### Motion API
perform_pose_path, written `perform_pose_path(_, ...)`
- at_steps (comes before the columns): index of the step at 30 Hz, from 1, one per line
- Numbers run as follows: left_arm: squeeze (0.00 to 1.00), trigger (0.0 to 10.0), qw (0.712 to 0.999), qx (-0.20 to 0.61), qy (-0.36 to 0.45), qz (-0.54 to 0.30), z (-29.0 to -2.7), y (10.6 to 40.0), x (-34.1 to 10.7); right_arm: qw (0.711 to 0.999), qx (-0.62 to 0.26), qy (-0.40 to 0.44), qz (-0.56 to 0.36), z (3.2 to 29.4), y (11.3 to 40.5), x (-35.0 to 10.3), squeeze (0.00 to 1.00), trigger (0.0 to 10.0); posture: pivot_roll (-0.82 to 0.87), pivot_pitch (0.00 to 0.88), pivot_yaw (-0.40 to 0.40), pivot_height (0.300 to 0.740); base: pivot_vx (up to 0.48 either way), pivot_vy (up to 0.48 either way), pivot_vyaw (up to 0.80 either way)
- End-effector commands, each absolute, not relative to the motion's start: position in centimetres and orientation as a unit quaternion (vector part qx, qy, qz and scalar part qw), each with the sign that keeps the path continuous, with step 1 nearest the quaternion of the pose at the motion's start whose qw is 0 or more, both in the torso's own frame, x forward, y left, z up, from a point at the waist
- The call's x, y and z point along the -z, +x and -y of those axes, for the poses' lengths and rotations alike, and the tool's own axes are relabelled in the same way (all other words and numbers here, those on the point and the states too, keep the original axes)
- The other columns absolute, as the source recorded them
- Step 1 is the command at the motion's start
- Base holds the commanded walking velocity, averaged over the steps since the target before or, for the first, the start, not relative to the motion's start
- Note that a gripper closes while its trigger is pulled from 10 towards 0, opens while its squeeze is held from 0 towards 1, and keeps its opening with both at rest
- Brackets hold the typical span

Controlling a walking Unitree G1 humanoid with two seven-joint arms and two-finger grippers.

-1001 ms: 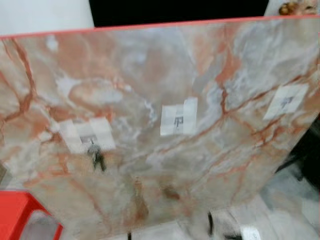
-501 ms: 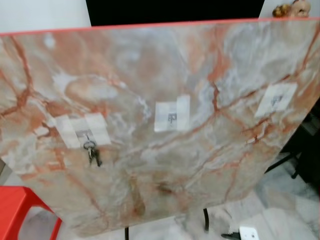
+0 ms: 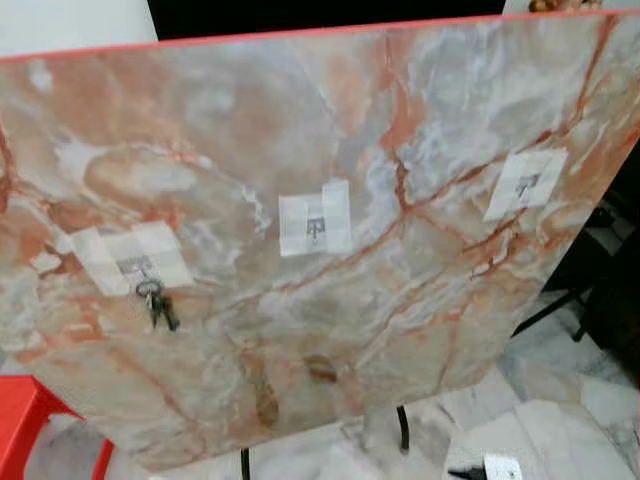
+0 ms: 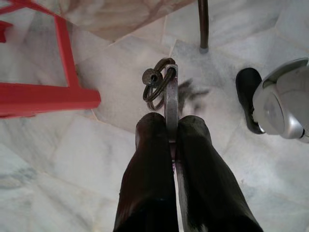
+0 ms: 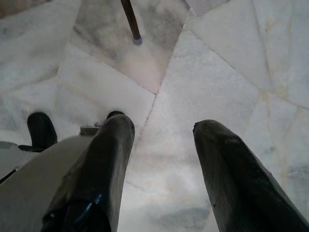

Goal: Hang keys on a hook

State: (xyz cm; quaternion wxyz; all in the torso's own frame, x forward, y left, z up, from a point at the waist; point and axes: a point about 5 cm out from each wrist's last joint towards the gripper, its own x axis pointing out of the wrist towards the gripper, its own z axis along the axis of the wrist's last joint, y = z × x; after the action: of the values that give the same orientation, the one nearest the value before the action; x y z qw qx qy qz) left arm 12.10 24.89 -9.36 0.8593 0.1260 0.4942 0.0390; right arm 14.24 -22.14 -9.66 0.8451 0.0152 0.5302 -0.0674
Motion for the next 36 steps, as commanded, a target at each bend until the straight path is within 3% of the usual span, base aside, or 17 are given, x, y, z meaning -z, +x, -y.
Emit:
perform_pose_path(1, 0.0, 10.0, 0.856, -0.034, 0.135, -0.498, -24.92, 12.07, 9.37, 0.84, 0.073, 0.021, -0.538, 22.2, 13.67, 9.86, 0.0, 10.0, 0.04, 0.0, -0.005, 0.74, 0.0, 0.0, -0.79)
perform_pose_path(10, 0.0, 10.0, 0.856, -0.034, 0.135, -0.498, -24.91, 12.1, 9.37, 0.839, 0.071, 0.019, -0.539, 22.2, 13.7, 9.85, 0.0, 10.0, 0.04, 0.0, -0.007, 0.74, 0.0, 0.0, -0.8)
perform_pose_path(26, 0.0, 10.0, 0.858, -0.033, 0.131, -0.495, -24.92, 12.13, 9.34, 0.842, 0.077, 0.027, -0.533, 22.15, 13.75, 9.83, 0.0, 10.0, 0.04, 0.0, -0.003, 0.74, 0.0, 0.0, 0.0)
perform_pose_path(36, 0.0, 10.0, 0.859, -0.033, 0.13, -0.494, -24.94, 12.13, 9.33, 0.84, 0.072, 0.024, -0.537, 22.09, 13.7, 9.86, 0.0, 10.0, 0.04, 0.0, -0.002, 0.74, -0.076, 0.0, -0.75)
